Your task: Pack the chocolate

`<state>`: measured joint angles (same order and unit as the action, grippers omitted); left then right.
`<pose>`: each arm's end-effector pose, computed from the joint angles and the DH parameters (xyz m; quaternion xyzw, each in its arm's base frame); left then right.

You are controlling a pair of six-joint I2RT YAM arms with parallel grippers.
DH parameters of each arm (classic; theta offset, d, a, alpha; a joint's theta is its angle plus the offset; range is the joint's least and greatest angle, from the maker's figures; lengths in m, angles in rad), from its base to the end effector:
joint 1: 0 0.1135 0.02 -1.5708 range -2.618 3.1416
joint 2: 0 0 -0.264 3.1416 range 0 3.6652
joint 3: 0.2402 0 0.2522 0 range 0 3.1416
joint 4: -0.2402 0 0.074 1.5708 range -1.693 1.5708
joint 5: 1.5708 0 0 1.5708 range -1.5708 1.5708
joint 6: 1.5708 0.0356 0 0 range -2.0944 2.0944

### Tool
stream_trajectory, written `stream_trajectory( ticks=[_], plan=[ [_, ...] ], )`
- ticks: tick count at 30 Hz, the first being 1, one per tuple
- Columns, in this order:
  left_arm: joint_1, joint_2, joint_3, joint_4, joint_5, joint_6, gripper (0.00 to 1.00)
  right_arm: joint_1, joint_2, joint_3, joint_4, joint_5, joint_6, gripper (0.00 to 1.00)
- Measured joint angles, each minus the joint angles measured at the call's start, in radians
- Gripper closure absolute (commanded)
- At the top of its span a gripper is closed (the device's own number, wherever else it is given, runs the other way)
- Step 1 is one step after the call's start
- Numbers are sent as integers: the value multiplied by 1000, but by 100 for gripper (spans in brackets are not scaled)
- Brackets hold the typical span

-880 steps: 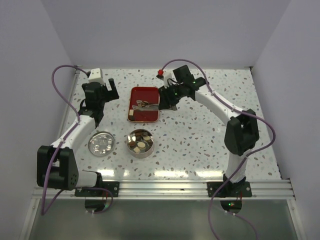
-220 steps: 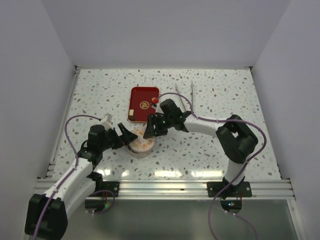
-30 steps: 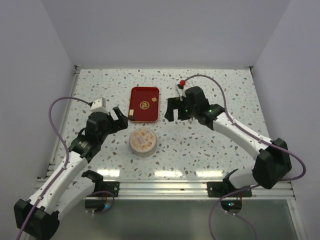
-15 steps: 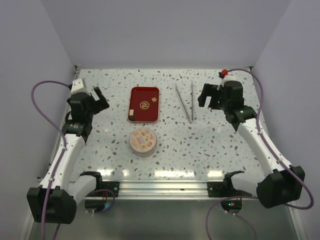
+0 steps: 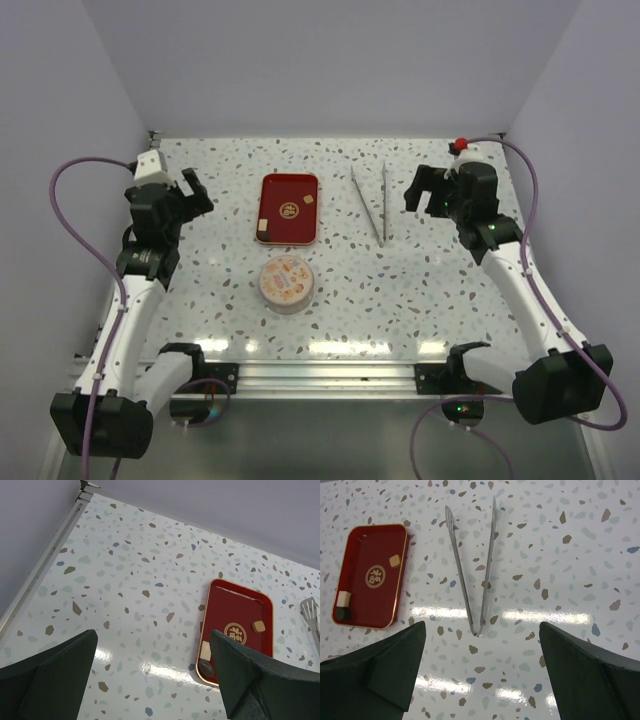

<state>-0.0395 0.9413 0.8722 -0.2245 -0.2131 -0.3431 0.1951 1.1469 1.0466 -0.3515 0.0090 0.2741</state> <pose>0.2174 -0.0011 0.3384 -0.1834 0.7796 -0.0289 0.5981 0.2549 0.0500 0.3415 0.0359 0.8468 0.1197 0.5171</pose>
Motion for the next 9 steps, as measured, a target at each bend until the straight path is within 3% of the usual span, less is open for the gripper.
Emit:
stream_trajectory(
  ticks=[9],
  plan=[
    [0,-23,0,0,-4,24,0,0,0,0,0,0,-3,1]
  ],
)
